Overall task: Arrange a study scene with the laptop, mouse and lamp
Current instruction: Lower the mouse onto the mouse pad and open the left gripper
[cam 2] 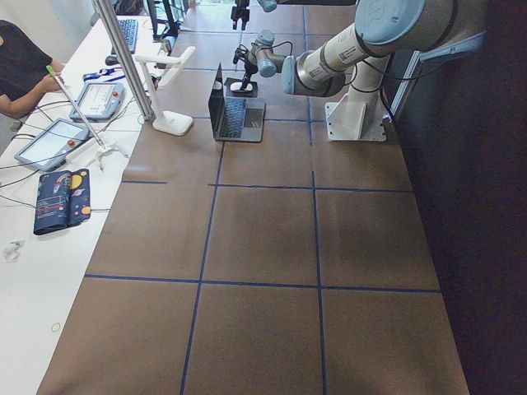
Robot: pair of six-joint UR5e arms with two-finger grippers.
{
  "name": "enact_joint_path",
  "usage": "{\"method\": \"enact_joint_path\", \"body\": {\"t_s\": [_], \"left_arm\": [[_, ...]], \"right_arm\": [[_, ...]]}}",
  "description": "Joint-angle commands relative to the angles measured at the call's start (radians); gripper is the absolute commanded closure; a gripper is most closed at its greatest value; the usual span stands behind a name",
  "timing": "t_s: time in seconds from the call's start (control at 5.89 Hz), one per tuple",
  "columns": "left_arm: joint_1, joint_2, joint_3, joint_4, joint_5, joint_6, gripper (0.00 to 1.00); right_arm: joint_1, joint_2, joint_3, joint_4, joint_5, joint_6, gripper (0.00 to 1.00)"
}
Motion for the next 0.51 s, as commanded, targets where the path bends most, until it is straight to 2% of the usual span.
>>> {"method": "enact_joint_path", "body": {"t_s": [0.0,0.34], "left_arm": [[-0.004,-0.010,-0.019,-0.003,-0.005,-0.002,0.00],[-0.015,-0.007,-0.114,0.023,-0.003,0.000,0.00]], "right_arm": [[0.001,-0.001,0.002,0.000,0.002,0.000,0.00],[0.003,0.000,0.009,0.002,0.003,-0.001,0.00]]}}
